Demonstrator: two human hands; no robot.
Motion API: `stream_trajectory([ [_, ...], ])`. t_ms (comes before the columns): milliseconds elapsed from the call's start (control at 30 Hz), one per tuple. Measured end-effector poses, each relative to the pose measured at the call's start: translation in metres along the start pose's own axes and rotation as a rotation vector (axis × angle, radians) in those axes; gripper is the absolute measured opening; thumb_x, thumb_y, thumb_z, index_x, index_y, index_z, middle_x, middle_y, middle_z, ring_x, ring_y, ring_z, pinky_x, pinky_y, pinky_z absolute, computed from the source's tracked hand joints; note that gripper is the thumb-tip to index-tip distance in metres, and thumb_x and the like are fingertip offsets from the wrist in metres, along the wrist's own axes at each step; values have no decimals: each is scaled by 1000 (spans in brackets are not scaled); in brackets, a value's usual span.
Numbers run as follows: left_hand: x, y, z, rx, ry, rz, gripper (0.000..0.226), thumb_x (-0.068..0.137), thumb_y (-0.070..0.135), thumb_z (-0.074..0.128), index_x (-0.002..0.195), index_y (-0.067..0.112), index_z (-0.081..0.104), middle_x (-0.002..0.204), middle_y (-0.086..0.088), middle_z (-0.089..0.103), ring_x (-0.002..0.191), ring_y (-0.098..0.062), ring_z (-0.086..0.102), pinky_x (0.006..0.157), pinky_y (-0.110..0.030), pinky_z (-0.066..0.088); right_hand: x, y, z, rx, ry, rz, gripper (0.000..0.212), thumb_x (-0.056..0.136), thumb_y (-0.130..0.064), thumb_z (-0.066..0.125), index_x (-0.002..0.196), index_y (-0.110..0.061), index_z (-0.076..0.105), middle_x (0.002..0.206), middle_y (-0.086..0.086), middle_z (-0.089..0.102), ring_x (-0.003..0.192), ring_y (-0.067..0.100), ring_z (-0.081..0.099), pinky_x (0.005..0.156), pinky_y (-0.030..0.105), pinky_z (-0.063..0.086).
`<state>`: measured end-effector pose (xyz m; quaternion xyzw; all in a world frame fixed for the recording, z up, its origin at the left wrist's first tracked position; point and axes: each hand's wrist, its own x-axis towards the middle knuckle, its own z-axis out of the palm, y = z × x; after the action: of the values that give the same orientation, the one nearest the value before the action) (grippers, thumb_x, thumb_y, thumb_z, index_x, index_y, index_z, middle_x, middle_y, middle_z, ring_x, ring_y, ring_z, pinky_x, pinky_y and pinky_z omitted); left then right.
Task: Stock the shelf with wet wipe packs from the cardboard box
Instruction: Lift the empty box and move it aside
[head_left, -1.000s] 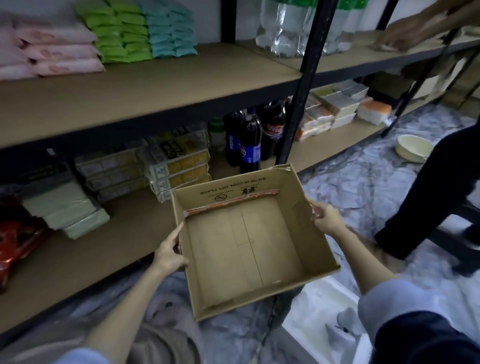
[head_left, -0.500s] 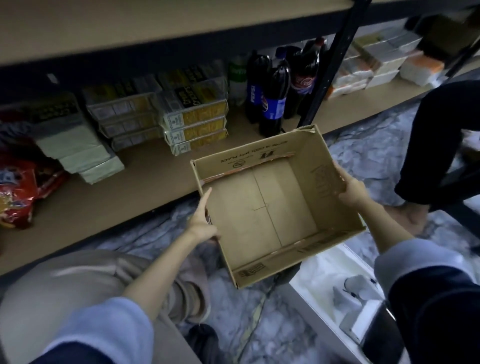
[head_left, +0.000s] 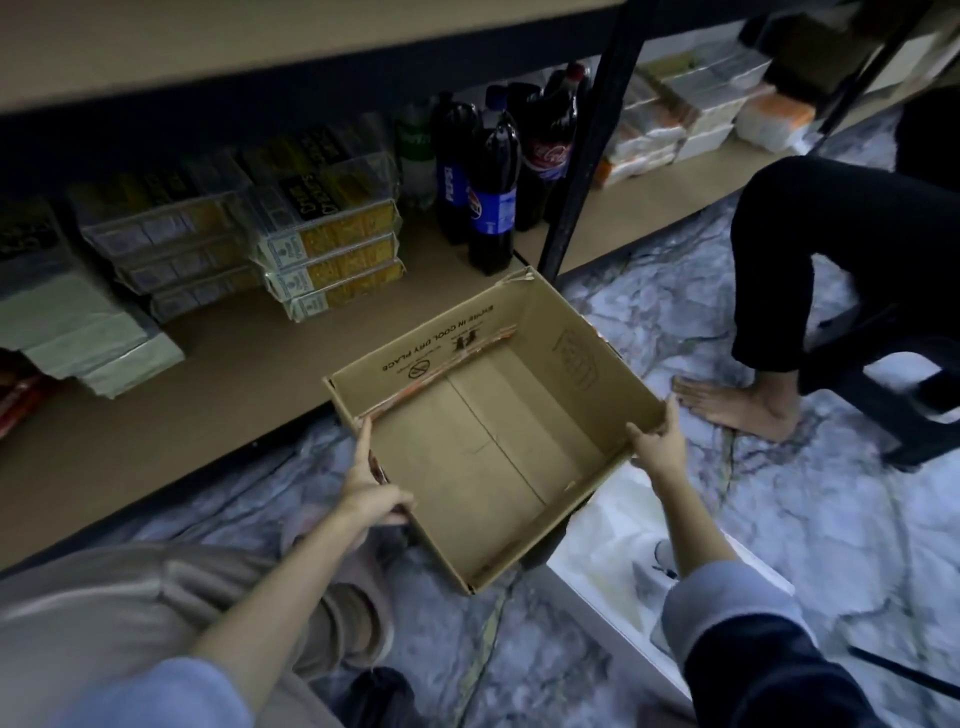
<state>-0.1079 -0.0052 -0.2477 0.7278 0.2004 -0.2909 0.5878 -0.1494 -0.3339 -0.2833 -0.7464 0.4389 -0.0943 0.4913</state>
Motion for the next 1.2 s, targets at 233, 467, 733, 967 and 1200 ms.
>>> stream_trajectory([
  [233,32,10,13,74,-2,-4,113,71,-19,62,141,52,9,151,-7,27,114,-35,54,46,-28,56,-23,17,33,115,-35,109,83,88,-2,58,150,-16,5,148,20,28,134,35,33,109,40,28],
  [467,69,23,18,4,-75,7,118,72,-21,62,142,50,-1,152,-2,27,121,-32,50,69,-41,57,37,46,46,313,-110,94,97,80,-17,66,145,-41,-1,138,-4,43,117,16,49,98,39,42],
  [733,100,19,34,-55,-194,4,125,67,-19,69,135,57,-4,153,-1,22,127,-32,45,59,-27,56,56,30,51,337,-3,193,78,96,-2,43,146,-41,-3,95,0,51,69,14,45,46,19,44],
  [967,113,23,36,-6,-238,21,131,63,-13,76,130,60,-10,152,-9,22,133,-33,37,66,-30,57,65,21,47,285,41,255,75,98,-4,38,146,-40,-6,121,2,39,65,15,44,33,16,42],
  [1200,120,35,28,37,-250,-42,127,66,-9,75,140,49,-11,148,-13,28,132,-33,37,81,-44,54,62,7,50,201,55,266,75,99,-5,36,145,-40,-12,121,1,38,67,19,44,58,29,39],
])
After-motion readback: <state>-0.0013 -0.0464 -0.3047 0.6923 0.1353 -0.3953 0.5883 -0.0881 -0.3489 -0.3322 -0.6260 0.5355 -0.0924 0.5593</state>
